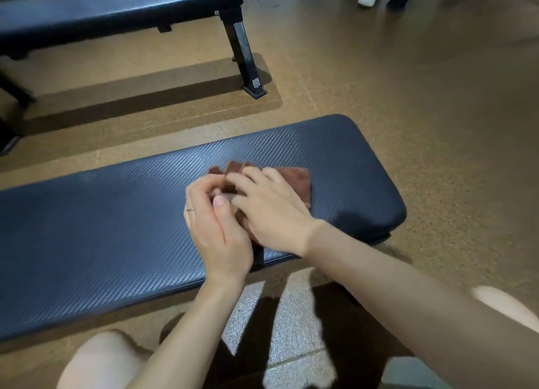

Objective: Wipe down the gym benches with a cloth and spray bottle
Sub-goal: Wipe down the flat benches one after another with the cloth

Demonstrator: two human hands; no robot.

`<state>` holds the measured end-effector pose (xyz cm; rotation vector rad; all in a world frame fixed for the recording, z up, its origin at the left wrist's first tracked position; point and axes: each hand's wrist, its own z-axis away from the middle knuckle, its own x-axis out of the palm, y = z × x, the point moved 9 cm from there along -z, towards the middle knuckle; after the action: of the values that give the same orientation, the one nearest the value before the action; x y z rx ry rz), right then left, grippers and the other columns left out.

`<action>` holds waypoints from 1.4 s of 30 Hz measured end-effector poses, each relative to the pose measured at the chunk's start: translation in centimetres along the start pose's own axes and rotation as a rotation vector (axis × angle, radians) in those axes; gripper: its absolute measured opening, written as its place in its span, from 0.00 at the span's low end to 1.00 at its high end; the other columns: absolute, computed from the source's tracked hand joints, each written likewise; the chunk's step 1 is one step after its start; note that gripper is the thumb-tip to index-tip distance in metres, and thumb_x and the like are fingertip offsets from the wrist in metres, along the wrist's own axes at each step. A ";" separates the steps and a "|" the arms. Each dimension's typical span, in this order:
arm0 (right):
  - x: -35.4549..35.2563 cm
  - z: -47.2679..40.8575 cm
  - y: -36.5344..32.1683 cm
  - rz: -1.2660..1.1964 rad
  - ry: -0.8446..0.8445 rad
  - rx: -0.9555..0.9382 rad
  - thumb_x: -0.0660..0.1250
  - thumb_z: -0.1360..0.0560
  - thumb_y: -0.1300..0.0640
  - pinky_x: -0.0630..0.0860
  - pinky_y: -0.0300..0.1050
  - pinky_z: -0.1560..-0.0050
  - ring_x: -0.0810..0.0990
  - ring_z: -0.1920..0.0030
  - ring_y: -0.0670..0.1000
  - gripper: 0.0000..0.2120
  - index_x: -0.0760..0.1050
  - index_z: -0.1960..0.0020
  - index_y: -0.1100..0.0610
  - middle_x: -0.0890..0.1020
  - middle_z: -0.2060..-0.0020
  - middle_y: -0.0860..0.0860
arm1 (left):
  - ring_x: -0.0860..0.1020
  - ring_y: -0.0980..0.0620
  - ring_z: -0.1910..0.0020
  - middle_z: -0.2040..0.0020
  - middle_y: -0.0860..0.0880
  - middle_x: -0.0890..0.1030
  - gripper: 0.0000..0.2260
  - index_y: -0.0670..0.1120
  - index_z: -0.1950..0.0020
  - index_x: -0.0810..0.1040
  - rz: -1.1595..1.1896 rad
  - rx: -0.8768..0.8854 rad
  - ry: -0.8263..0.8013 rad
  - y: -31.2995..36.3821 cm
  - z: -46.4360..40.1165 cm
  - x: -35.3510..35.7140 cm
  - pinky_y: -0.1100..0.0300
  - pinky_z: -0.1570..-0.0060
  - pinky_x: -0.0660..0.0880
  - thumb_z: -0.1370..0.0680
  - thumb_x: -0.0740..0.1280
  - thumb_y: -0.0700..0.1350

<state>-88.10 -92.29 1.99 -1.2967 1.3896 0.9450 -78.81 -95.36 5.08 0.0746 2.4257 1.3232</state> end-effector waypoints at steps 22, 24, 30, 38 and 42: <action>-0.5 2.8 -3.9 0.000 0.020 0.240 0.57 0.23 0.49 0.68 0.55 0.42 0.71 0.38 0.58 0.21 0.73 0.32 0.51 0.73 0.36 0.51 | 0.75 0.46 0.49 0.48 0.48 0.78 0.14 0.41 0.45 0.77 -0.303 -0.052 -0.031 -3.9 -1.1 -4.2 0.37 0.39 0.70 0.18 0.52 0.43; 0.3 2.6 -6.6 -0.084 0.004 0.131 0.57 0.22 0.50 0.67 0.54 0.38 0.70 0.36 0.58 0.20 0.74 0.32 0.52 0.74 0.33 0.52 | 0.76 0.46 0.48 0.48 0.50 0.78 0.14 0.40 0.44 0.77 -0.275 -0.043 0.002 -3.9 -1.4 -4.5 0.35 0.41 0.71 0.18 0.53 0.42; -1.4 4.7 0.0 -0.044 0.063 0.095 0.60 0.19 0.46 0.72 0.53 0.50 0.75 0.45 0.57 0.16 0.78 0.35 0.49 0.79 0.40 0.52 | 0.76 0.44 0.48 0.48 0.45 0.80 0.14 0.41 0.44 0.77 -0.385 -0.027 -0.173 -2.2 -1.8 -2.7 0.41 0.38 0.70 0.18 0.53 0.44; -12.4 7.0 12.8 -0.016 -0.245 0.727 0.62 0.19 0.51 0.74 0.54 0.48 0.73 0.42 0.60 0.13 0.78 0.38 0.52 0.74 0.42 0.57 | 0.77 0.45 0.35 0.33 0.47 0.78 0.16 0.47 0.30 0.71 -0.407 -0.150 -0.849 8.9 -6.5 2.0 0.46 0.34 0.71 0.16 0.60 0.50; -22.9 2.3 9.5 -0.148 -0.223 0.663 0.62 0.19 0.51 0.72 0.53 0.45 0.73 0.41 0.60 0.16 0.77 0.33 0.50 0.74 0.42 0.57 | 0.77 0.46 0.37 0.34 0.48 0.77 0.21 0.47 0.26 0.67 -0.284 -0.557 -1.037 14.7 -9.6 2.0 0.55 0.37 0.70 0.16 0.62 0.55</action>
<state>-98.14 -83.60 23.03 -0.7520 1.2590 0.4461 -85.91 -94.41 21.22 0.1972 1.1339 1.3075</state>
